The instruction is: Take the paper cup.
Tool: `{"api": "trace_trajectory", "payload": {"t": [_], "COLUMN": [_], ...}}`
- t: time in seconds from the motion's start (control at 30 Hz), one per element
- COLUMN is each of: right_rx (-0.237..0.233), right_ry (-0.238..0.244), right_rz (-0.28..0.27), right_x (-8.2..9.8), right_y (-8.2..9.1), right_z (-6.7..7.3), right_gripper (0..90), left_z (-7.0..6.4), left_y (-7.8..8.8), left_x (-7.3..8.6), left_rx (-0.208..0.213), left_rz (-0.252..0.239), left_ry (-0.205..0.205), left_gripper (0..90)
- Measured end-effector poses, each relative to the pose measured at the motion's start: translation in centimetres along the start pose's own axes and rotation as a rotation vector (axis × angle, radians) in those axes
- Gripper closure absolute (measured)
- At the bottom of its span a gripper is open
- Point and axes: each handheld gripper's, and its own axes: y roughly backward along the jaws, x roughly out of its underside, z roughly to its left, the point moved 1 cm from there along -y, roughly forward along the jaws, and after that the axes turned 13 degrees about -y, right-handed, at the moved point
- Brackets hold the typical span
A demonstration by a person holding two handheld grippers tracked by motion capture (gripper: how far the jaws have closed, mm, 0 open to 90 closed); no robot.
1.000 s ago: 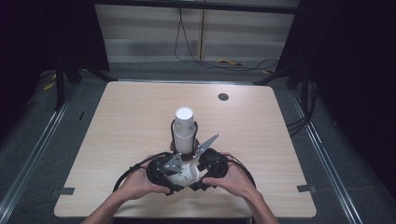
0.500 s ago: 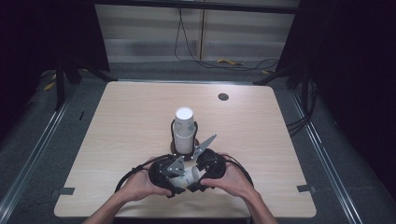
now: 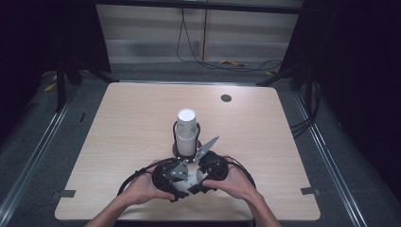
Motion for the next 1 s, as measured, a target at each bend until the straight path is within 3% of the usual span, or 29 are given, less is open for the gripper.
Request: {"api": "trace_trajectory", "payload": {"t": [0.43,0.83,1.0], "right_rx": [-0.011,-0.004,-0.003], "right_ry": [0.003,-0.001,-0.003], "right_rz": [-0.019,-0.042,-0.045], "right_x": [0.3,0.5,0.5], "right_y": [0.5,1.0,1.1], "right_z": [-0.2,-0.3,-0.3], "right_gripper": [35.7,36.1,36.1], "left_z": [0.1,0.7,0.8], "left_y": [0.1,0.5,1.0], "left_x": [0.3,1.2,1.3], "left_rx": [-0.003,-0.016,-0.019], "left_rz": [-0.038,-0.106,-0.143], "left_ry": [-0.010,0.083,0.096], "left_gripper": [25.9,16.8,16.1]}}
